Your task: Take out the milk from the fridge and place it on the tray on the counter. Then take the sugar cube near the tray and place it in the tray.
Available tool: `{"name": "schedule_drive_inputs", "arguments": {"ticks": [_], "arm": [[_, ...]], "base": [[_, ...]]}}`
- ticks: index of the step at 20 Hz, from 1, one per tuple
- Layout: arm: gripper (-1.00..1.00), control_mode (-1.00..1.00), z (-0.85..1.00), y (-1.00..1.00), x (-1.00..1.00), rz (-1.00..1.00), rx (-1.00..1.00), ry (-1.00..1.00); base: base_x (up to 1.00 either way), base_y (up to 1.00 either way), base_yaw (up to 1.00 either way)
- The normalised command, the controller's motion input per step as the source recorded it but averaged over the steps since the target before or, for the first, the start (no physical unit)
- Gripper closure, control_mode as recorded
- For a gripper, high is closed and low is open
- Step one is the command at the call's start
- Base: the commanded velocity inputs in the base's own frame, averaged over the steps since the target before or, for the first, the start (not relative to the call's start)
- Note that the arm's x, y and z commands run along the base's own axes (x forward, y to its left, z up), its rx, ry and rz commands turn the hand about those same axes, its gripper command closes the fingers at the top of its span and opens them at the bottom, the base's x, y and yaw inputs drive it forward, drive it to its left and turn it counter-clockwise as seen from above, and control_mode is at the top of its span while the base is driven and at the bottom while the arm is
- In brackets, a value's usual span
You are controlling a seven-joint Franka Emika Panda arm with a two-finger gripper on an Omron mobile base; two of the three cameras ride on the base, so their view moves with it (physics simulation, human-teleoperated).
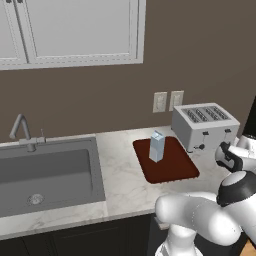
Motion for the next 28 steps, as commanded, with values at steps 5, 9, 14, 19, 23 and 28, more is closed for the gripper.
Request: {"name": "schedule_drive_inputs", "arguments": {"ticks": [5, 9, 14, 19, 23, 28], "arm": [[-1.0, -1.0, 0.0, 0.0, 0.0, 0.0, 0.0, 0.0], [-1.0, -1.0, 0.02, 0.0, 0.0, 0.0, 0.0, 0.0], [-1.0, -1.0, 0.04, 0.0, 0.0, 0.0, 0.0, 0.01], [1.0, -1.0, 0.0, 0.0, 0.07, 0.0, 0.0, 0.01], [1.0, -1.0, 0.0, 0.02, 0.1, 0.02, 0.0, 0.0], [1.0, -1.0, 0.0, 0.03, -0.03, 0.07, 0.0, 0.0]], "base": [[0.0, 0.0, 0.0], [0.0, 0.0, 0.0], [0.0, 0.0, 0.0], [0.0, 0.0, 0.0], [0.0, 0.0, 0.0], [0.0, 0.0, 0.0]]}}
